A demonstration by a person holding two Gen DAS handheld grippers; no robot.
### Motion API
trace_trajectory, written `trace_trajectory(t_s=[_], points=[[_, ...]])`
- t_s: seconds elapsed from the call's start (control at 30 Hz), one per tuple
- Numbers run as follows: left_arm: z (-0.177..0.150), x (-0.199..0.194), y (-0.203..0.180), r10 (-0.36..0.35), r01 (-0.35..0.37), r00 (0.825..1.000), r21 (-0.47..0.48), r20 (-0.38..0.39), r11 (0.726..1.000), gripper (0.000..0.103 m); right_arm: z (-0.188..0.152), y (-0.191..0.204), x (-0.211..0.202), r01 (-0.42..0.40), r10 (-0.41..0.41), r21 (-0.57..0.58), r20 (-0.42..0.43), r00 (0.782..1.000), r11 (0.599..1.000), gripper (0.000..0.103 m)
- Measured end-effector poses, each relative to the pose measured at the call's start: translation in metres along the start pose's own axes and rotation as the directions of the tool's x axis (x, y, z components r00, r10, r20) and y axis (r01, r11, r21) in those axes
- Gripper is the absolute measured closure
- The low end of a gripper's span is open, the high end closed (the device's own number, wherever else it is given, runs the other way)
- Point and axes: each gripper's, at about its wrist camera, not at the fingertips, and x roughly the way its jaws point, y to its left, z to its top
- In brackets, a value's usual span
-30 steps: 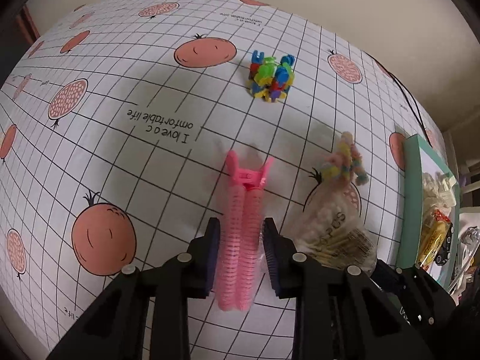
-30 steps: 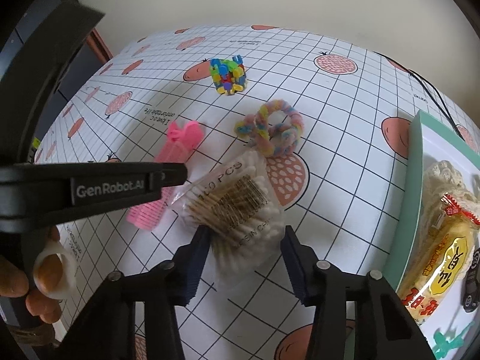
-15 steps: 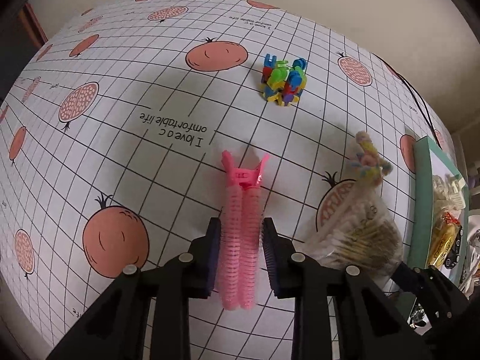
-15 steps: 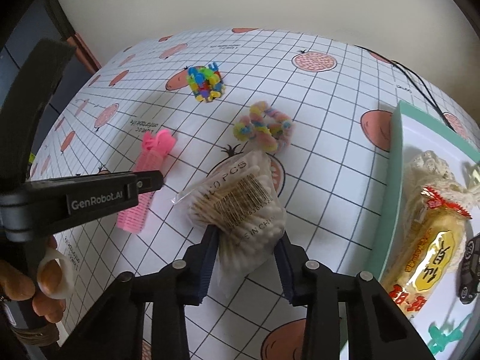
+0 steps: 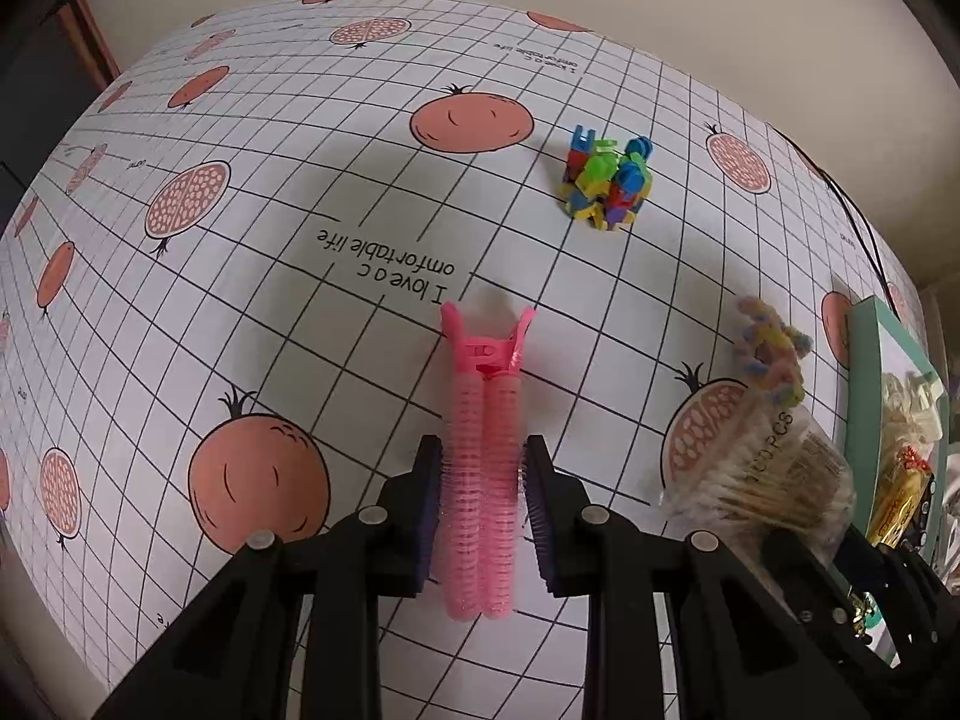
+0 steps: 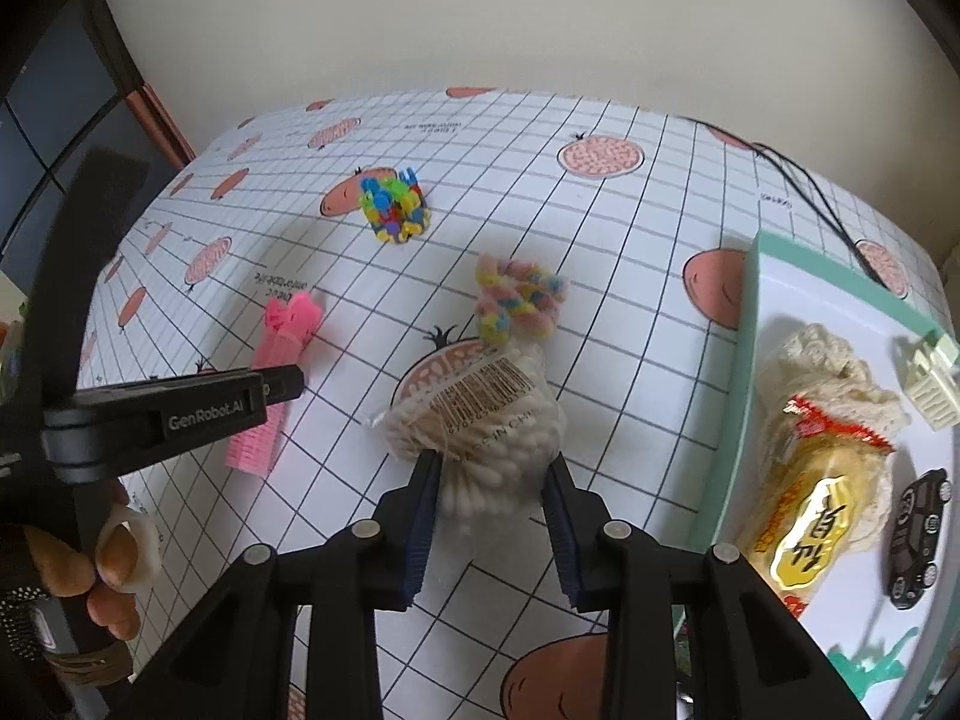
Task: Organize objects
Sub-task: 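Lift and carry the pink roller and swab bag over the tray with both tools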
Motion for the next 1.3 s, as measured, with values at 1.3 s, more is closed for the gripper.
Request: trace_trajectory(t_s=[1.3], points=[[0.014,-0.028,-0.015,-0.065,0.07,0.992,-0.039,0.108,0.997,0.075,0.011,-0.03,-0.047,-0.011,0.003,0.06,0.122,0.993,0.998,0.073]])
